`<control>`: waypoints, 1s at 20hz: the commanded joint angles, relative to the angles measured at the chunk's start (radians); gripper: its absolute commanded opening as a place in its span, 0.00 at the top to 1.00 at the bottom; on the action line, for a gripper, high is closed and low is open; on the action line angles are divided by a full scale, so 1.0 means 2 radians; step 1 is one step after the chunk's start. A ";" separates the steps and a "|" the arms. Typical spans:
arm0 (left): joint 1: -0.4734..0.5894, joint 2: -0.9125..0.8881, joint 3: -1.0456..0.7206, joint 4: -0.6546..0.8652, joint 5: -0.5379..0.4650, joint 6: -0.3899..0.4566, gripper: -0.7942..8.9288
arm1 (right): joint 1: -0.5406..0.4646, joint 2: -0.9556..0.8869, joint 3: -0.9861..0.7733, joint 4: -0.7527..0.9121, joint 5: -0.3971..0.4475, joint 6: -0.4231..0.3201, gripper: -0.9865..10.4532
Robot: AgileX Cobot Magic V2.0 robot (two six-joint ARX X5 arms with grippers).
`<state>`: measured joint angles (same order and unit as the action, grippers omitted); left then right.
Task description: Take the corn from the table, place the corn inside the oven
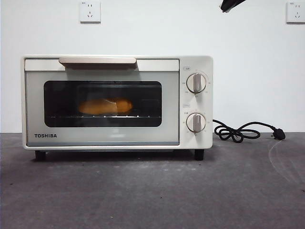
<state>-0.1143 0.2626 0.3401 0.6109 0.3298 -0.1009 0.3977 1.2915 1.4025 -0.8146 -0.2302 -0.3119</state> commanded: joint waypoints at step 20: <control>0.002 -0.128 -0.165 -0.137 -0.115 -0.003 0.92 | 0.000 0.004 -0.004 0.004 0.002 -0.003 0.93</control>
<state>-0.1131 0.0090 0.0185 0.3534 0.1024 -0.1051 0.3977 1.2919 1.4025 -0.8143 -0.2276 -0.3119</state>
